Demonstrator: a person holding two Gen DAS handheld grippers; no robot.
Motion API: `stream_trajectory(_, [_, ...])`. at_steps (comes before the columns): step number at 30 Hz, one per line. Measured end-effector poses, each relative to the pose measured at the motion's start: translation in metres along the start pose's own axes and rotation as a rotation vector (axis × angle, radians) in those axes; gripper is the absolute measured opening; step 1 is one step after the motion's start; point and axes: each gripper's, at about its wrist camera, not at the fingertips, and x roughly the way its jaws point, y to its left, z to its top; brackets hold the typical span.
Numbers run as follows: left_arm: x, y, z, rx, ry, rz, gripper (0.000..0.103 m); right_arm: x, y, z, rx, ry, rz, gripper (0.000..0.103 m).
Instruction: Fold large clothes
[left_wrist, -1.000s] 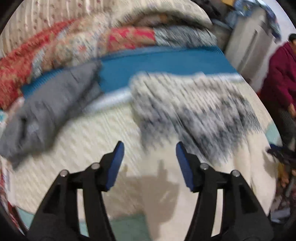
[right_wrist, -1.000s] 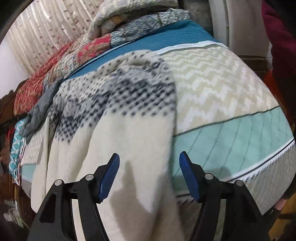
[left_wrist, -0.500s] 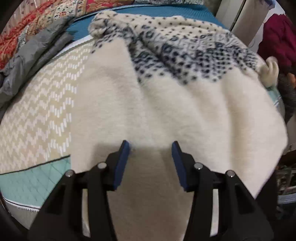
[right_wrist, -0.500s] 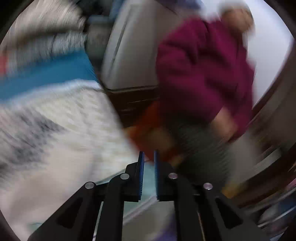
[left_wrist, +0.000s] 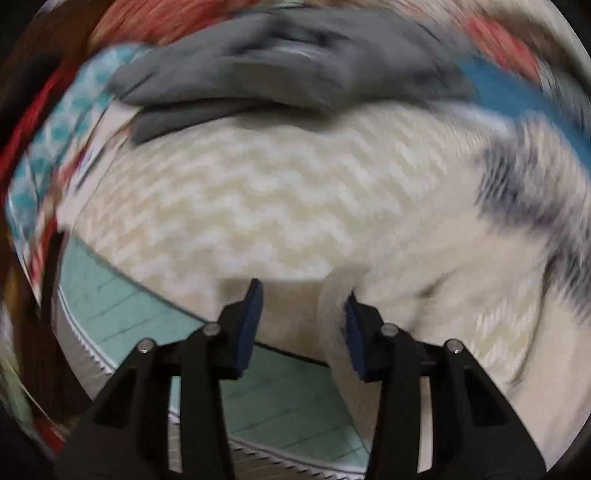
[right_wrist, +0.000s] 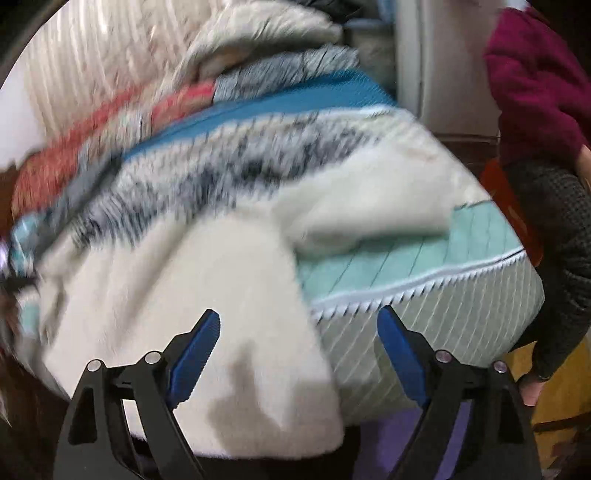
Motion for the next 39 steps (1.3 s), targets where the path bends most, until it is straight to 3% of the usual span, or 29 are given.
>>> stream_trajectory(2, [-0.037,0.005,0.002,0.025,-0.086,-0.077,0.040,0.006,0.006,-0.012,-0.055,0.022,-0.088,0.091])
stream_trajectory(5, [-0.073,-0.017,-0.019,0.163,-0.139,-0.158,0.042,0.018,-0.001,-0.021,0.011,0.080,-0.048,0.091])
stream_trajectory(7, [-0.092,-0.045,-0.046,0.282,-0.136,-0.247,0.056,0.025,-0.007,-0.026,0.063,0.122,0.026,0.057])
stream_trajectory(8, [-0.098,-0.060,-0.063,0.324,-0.130,-0.287,0.066,0.027,-0.006,-0.028,0.068,0.148,0.073,0.020])
stream_trajectory(9, [-0.098,-0.067,-0.071,0.356,-0.122,-0.305,0.067,0.020,-0.006,-0.031,0.073,0.153,0.089,0.018])
stream_trajectory(11, [-0.101,-0.088,-0.090,0.416,-0.128,-0.286,0.067,0.003,-0.005,-0.034,0.051,0.133,0.025,0.018])
stream_trajectory(14, [-0.085,-0.090,-0.092,0.409,-0.115,-0.236,0.067,-0.008,-0.036,-0.050,0.134,0.139,-0.056,0.019])
stream_trajectory(17, [-0.079,-0.084,-0.098,0.377,-0.010,-0.358,0.066,-0.009,-0.047,-0.062,0.225,0.141,0.035,0.022])
stream_trajectory(19, [-0.078,-0.097,-0.117,0.430,0.058,-0.432,0.067,-0.015,-0.041,-0.060,0.210,0.112,0.038,0.027])
stream_trajectory(23, [-0.059,-0.110,-0.146,0.454,0.153,-0.463,0.077,-0.016,-0.035,-0.055,0.216,0.068,0.078,0.067])
stream_trajectory(24, [-0.047,-0.114,-0.155,0.446,0.206,-0.463,0.077,-0.011,-0.034,-0.053,0.225,0.076,0.092,0.071])
stream_trajectory(25, [-0.040,-0.118,-0.160,0.433,0.244,-0.484,0.072,-0.007,-0.035,-0.053,0.233,0.101,0.116,0.071])
stream_trajectory(26, [-0.036,-0.121,-0.168,0.425,0.292,-0.533,0.035,0.002,-0.036,-0.051,0.235,0.134,0.153,0.066])
stream_trajectory(27, [-0.036,-0.124,-0.176,0.436,0.330,-0.554,0.007,0.009,-0.033,-0.051,0.233,0.184,0.180,0.032])
stream_trajectory(28, [-0.040,-0.125,-0.182,0.450,0.341,-0.562,0.007,0.010,-0.029,-0.049,0.212,0.201,0.170,0.018])
stream_trajectory(30, [-0.071,-0.122,-0.191,0.520,0.304,-0.591,0.005,-0.007,-0.027,-0.046,0.190,0.174,0.153,0.016])
stream_trajectory(33, [-0.113,-0.100,-0.206,0.587,0.293,-0.600,0.006,-0.023,-0.026,-0.046,0.119,0.184,0.069,0.016])
stream_trajectory(37, [-0.093,-0.081,-0.216,0.555,0.340,-0.504,0.013,0.009,-0.031,-0.070,0.157,0.321,0.151,0.018])
stream_trajectory(39, [-0.085,-0.070,-0.203,0.499,0.348,-0.474,0.013,0.008,-0.041,-0.071,0.218,0.270,0.135,0.026])
